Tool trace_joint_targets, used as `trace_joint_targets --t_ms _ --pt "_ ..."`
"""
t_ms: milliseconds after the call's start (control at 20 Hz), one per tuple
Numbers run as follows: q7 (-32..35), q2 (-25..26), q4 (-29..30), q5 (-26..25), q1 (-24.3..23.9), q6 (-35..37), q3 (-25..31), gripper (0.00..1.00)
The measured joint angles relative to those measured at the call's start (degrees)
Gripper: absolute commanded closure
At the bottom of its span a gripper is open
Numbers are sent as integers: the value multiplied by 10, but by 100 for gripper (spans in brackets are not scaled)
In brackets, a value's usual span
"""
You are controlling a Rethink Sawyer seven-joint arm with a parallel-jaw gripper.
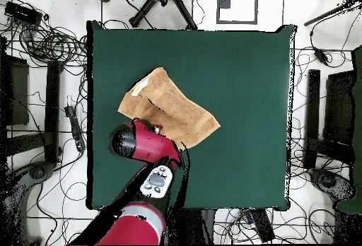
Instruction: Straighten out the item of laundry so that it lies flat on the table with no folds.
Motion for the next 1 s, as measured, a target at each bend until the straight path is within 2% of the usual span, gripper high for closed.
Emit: trace_joint_targets --t_ms 150,350,800,1000 --pt "2 -7 0 6 12 0 1 0" --pt "2 -20 7 6 4 -1 10 0" --pt "2 -76 73 0 -58 -31 59 0" --pt "2 -93 106 -23 -93 -58 71 0"
